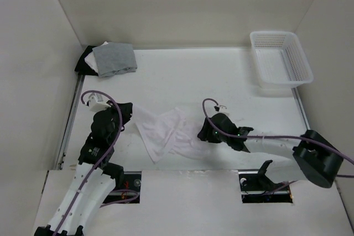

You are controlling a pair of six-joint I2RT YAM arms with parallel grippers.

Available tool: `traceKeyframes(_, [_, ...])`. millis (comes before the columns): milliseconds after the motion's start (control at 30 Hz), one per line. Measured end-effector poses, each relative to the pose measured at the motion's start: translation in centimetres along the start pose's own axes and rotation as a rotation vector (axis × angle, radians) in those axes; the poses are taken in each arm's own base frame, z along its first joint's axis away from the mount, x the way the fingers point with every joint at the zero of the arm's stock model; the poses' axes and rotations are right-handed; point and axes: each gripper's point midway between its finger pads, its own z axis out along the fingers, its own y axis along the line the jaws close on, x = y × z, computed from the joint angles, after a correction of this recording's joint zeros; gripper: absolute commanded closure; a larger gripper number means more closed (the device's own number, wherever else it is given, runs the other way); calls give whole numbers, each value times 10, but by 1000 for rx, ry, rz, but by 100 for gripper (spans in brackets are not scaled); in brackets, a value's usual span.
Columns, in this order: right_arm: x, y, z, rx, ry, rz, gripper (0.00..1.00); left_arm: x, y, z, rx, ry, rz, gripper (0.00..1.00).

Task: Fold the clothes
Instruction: Flatten the tank top out

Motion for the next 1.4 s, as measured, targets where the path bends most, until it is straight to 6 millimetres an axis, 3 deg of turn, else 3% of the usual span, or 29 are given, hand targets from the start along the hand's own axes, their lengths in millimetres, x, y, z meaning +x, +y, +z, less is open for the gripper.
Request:
traceKeyframes(33, [0, 8, 7, -15, 10, 5, 74, 1, 1, 2, -3, 3, -1, 97])
traceKeyframes(100, [6, 19, 22, -36, 44, 11, 91, 4, 4, 5, -9, 10, 0, 97])
traceKeyframes(200, [-4, 35, 40, -68, 50, 32, 99, 7, 8, 8, -16, 19, -1, 97])
traceKeyframes(267, [-29, 36, 54, -56, 25, 58, 100, 8, 11, 9, -18, 22, -3, 97])
traceKeyframes(333, [-83, 38, 72, -42, -53, 93, 96, 12, 14, 10, -21, 31, -3, 98])
traceKeyframes(367, [-122, 42, 80, -43, -112, 108, 86, 14, 16, 11, -24, 38, -3, 98])
traceKeyframes(433, [-197, 54, 89, -59, -236, 123, 58, 20, 21, 11, -30, 53, -4, 98])
traceKeyframes(500, [-264, 65, 83, -77, -361, 117, 43, 29, 25, 11, -31, 74, -7, 98])
traceKeyframes(533, [-287, 67, 75, -79, -412, 105, 42, 34, 28, 11, -34, 87, -10, 98])
traceKeyframes(600, [-303, 68, 56, -74, -473, 78, 46, 46, 35, 10, -37, 114, -10, 98])
traceKeyframes(667, [-284, 65, 41, -63, -472, 40, 56, 57, 43, 9, -47, 139, -11, 98])
traceKeyframes(767, [-221, 60, 37, -55, -379, -40, 65, 70, 53, 10, -69, 175, -6, 98])
traceKeyframes(833, [-180, 53, 45, -41, -295, -90, 65, 75, 56, 11, -78, 191, -4, 98])
traceKeyframes(900, [-154, 39, 53, -14, -223, -116, 60, 78, 59, 12, -85, 200, -4, 98])
traceKeyframes(1133, [-148, 3, 70, 18, -139, -93, 55, 63, 59, 15, -79, 149, -28, 97])
traceKeyframes(1333, [-128, -11, 92, 36, -59, -85, 57, 58, 60, 20, -81, 135, -38, 97])
traceKeyframes(1400, [-131, -7, 95, 22, -61, -83, 60, 60, 60, 21, -81, 141, -38, 97])
